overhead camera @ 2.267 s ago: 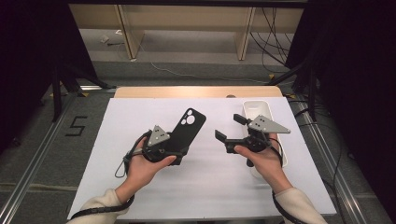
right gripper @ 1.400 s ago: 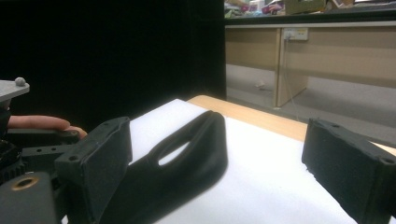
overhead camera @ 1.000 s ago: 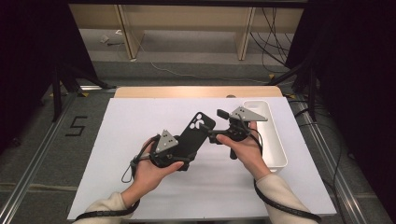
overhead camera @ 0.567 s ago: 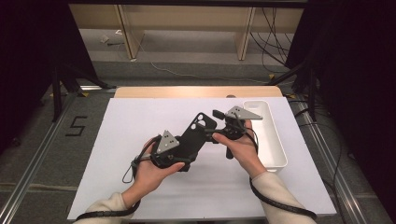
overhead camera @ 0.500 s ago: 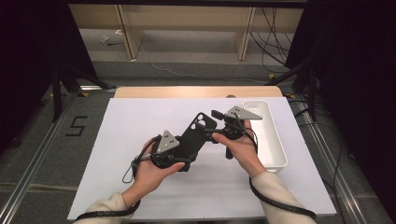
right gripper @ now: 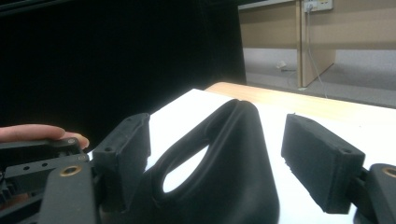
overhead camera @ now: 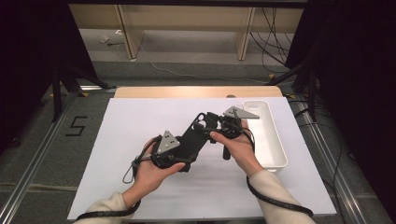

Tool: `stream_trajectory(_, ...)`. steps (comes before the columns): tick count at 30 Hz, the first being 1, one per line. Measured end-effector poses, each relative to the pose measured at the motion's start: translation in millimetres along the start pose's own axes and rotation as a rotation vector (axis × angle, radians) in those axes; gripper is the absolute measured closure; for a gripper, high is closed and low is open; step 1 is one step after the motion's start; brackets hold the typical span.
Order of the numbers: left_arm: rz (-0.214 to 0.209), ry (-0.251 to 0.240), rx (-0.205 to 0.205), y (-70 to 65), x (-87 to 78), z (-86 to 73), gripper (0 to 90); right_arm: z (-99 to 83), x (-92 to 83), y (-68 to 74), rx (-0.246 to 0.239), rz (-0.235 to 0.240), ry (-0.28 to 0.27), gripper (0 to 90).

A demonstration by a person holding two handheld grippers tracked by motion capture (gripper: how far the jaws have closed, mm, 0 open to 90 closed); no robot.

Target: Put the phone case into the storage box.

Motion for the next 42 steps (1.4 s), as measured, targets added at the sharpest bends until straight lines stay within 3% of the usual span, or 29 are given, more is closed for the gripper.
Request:
stream_trajectory(3, -0.002, 0.0, 0.0, -0.6, 0.1, -0.2, 15.5, -1.6, 0.7, -0.4, 0.002, -0.001, 0.01, 29.3)
stream_trajectory(5, -0.02, 0.001, -0.03, -4.0, 0.4, -0.6, 15.5, -2.6, 1.3, -0.3, 0.015, -0.003, 0.01, 33.1)
stream_trajectory(8, -0.017, -0.003, -0.011, -3.1, 0.3, 0.3, 15.4, -3.6, 1.4, -0.2, 0.016, 0.001, 0.015, 37.6)
stream_trajectory(27, -0.008, 0.001, -0.011, -1.8, 0.7, -1.0, 15.3, -5.0, 3.7, 0.6, 0.04, -0.013, 0.018, 52.3)
stream_trajectory(32, -0.008, 0.002, -0.007, -1.7, 1.7, -2.3, 15.1, -6.4, 3.1, 0.1, 0.09, -0.024, 0.016, 57.9)
stream_trajectory(36, -0.016, 0.002, -0.025, -3.2, 2.3, -3.7, 15.1, -5.7, 2.7, 1.0, 0.115, -0.015, 0.008, 68.5)
stream_trajectory(38, -0.009, 0.0, -0.007, -2.0, 2.8, -4.0, 14.7, -4.8, 2.3, 1.7, 0.128, -0.012, 0.01, 70.2)
stream_trajectory(40, -0.003, 0.011, 0.018, -1.9, 5.5, -7.6, 14.2, -1.6, 1.7, 4.3, 0.155, 0.003, -0.002, 78.4)
stream_trajectory(42, -0.003, 0.015, 0.019, -2.1, 7.0, -9.5, 13.7, 1.2, 1.2, 8.8, 0.16, 0.014, -0.001, 81.4)
Point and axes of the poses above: each handheld gripper's, and its own axes: x roughly forward along the jaws, z roughly out of its top, y roughly to its left, the point moved 4 cm from there along x, roughly forward along the jaws, and after that the axes turned 15 degrees about -y, right-handed, at the moved point
